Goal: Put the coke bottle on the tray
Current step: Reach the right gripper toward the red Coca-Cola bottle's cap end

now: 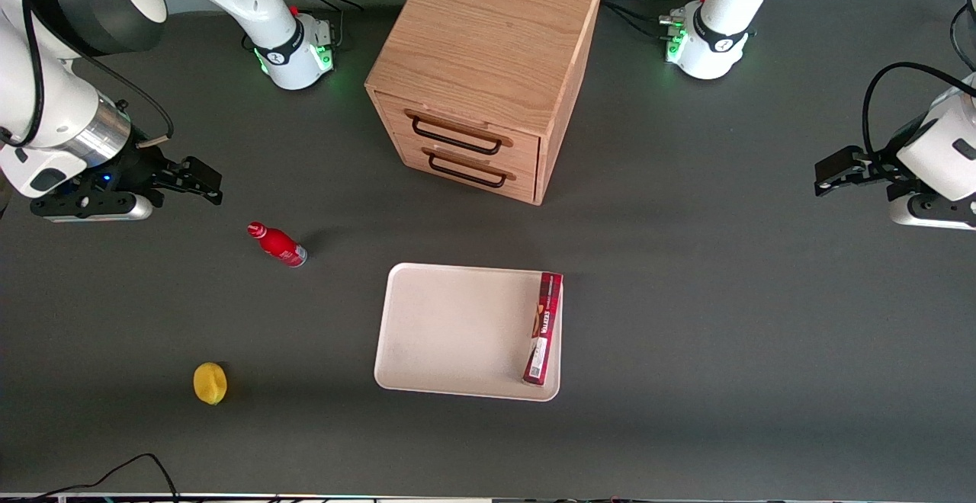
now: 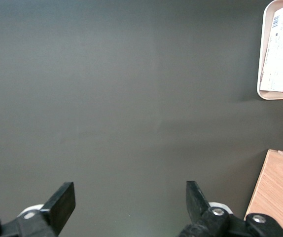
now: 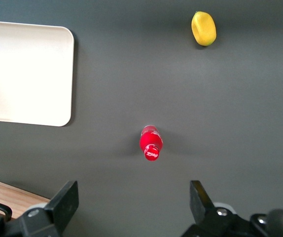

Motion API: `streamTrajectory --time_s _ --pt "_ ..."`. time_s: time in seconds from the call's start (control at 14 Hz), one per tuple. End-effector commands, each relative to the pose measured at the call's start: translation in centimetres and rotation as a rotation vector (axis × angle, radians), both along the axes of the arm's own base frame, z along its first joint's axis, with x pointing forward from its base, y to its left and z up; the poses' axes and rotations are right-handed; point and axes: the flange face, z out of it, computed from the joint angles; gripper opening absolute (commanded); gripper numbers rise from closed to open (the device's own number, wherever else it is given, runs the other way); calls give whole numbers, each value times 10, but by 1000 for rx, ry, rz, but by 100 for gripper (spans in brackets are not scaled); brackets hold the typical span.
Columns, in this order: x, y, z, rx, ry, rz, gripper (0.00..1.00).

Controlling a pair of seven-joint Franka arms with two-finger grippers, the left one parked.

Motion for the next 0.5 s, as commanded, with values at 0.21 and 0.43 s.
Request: streamTrajectory --time_s 0.21,0.43 --pt "19 -3 9 14 56 4 100" --pt "28 -12 5 22 74 -21 100"
